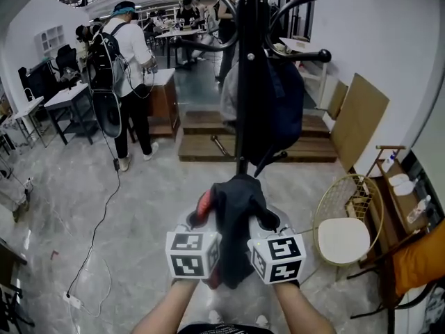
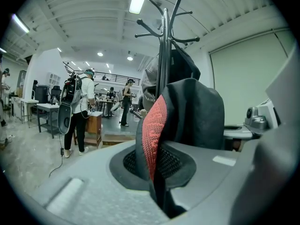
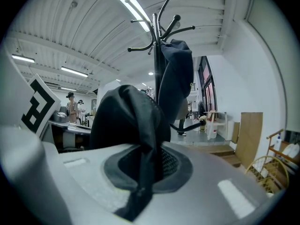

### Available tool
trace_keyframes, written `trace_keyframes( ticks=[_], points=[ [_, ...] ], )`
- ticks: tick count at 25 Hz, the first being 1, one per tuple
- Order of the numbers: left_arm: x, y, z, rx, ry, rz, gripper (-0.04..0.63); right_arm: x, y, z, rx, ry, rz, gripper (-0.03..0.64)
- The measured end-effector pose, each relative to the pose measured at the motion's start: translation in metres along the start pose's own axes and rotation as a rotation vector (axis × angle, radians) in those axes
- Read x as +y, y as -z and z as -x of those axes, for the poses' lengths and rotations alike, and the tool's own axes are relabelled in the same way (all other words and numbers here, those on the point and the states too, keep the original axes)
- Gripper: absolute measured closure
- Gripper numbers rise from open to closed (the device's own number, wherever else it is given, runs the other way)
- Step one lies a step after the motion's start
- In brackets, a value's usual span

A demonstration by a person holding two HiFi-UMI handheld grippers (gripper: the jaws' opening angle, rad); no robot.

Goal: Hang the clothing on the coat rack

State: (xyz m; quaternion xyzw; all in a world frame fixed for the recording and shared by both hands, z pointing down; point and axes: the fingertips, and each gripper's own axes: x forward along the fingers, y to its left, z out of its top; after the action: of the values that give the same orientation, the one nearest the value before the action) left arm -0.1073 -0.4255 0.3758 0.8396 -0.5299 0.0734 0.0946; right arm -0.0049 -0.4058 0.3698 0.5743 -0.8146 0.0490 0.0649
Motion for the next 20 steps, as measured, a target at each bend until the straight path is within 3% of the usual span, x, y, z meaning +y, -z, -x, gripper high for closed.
trace_keyframes(
  ticks=[20],
  points=[
    [0.007,0.02,-0.029,0.053,0.083,-0.016,0.583,-0.011,0.025,-0.025,0.041,0.091,-0.057,0.595]
  ],
)
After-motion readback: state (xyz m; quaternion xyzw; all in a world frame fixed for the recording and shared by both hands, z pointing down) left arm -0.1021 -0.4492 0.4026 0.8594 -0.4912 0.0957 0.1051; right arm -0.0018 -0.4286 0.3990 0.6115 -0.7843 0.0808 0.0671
